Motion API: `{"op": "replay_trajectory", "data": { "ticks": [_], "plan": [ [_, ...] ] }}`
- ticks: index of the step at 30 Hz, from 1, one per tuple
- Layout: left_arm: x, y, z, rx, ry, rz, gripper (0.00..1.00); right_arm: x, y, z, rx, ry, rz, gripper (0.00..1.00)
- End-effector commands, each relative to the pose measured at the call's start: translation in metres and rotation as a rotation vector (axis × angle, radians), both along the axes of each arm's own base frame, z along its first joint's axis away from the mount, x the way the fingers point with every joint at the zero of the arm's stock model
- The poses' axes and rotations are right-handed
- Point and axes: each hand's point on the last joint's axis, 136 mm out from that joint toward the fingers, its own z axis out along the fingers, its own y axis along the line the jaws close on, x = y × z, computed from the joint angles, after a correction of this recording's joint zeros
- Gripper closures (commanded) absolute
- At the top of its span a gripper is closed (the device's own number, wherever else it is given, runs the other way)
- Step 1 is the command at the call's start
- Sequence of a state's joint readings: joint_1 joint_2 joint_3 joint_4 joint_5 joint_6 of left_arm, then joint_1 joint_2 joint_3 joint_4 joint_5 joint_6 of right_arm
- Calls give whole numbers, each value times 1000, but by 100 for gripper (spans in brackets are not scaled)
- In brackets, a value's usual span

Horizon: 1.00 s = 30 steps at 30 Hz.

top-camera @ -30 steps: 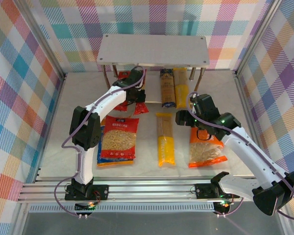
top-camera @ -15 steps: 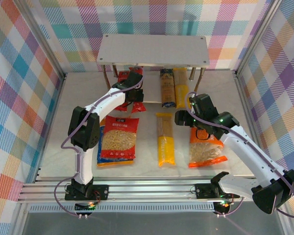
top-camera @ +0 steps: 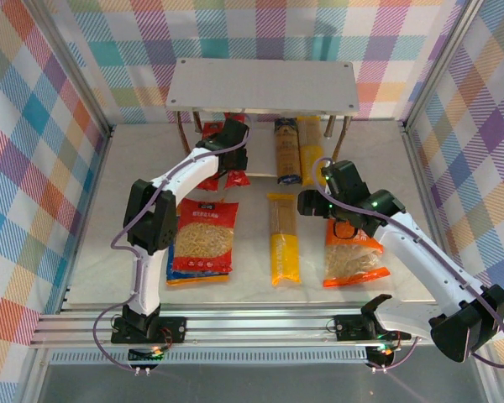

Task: Place and organize the pasta boxes and bags onto the shelf

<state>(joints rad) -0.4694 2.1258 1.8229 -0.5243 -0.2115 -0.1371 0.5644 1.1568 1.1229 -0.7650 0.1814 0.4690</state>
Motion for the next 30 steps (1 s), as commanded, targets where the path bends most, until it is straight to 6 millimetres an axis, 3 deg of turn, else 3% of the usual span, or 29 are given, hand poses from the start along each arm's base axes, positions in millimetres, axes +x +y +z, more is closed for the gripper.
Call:
{"op": "replay_trajectory", "data": {
  "ticks": [1, 4, 11, 18, 21, 26, 30],
  "plan": [
    [25, 1, 40, -16, -140, 26, 81, 1, 2, 12, 22, -19, -11, 17],
    [26, 2, 36, -7, -132, 28, 81, 0, 1, 13, 22, -20, -12, 17],
    [26, 2, 25, 5, -110, 23, 56, -2, 0, 14, 23, -23, -17, 17],
    [21, 1, 23, -5, -103, 15, 50, -3, -1, 13, 19, -18, -18, 17],
    [14, -1, 29, -30, -117, -1, 43, -3, -1, 10, 16, -11, -16, 17],
    [-12, -4, 57, -85, -187, -39, 41, -6, 3, 1, -3, 16, 4, 17],
    [-51, -14, 81, -130, -248, -86, 41, -12, 8, -15, -35, 54, 23, 14]
  ]
}}
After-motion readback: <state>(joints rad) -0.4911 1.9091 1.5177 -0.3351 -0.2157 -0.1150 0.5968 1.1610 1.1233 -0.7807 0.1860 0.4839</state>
